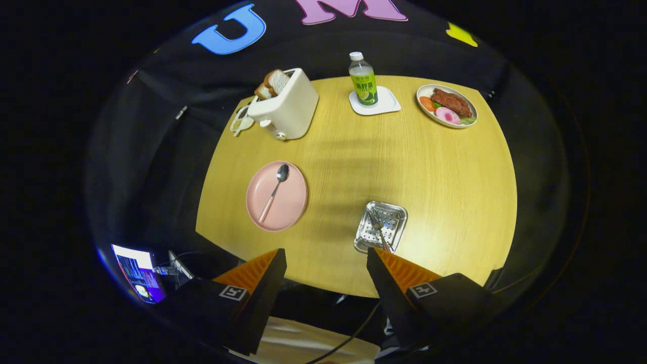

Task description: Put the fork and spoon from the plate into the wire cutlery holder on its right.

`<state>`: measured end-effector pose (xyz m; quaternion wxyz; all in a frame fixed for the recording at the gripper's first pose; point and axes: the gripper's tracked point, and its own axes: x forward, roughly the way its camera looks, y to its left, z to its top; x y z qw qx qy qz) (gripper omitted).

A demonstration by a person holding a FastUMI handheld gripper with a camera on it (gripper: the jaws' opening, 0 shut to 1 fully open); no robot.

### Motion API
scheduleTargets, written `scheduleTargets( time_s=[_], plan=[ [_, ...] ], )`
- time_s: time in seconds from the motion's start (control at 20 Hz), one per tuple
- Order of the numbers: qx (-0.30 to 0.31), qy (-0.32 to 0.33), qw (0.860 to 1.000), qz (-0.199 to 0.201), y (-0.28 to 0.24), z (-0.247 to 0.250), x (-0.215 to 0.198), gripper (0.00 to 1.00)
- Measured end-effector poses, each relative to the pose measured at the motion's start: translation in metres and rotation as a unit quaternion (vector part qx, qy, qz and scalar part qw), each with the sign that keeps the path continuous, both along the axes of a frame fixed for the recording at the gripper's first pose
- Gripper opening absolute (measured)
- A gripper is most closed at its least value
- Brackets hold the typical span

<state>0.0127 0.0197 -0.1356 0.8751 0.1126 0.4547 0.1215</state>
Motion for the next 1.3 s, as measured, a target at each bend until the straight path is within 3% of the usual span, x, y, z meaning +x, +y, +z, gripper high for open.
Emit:
scheduleTargets(
  time_s=[0.35,0.7,1.3],
  plan=[
    [0.024,-0.027,0.999,0.008,0.083,-0.019,0.014,1.00],
    [-0.023,-0.009,0.998,0.049,0.161,-0.082,0.036,1.00],
    [-0.076,0.024,0.997,0.004,0.217,-0.173,0.095,1.00]
  ],
)
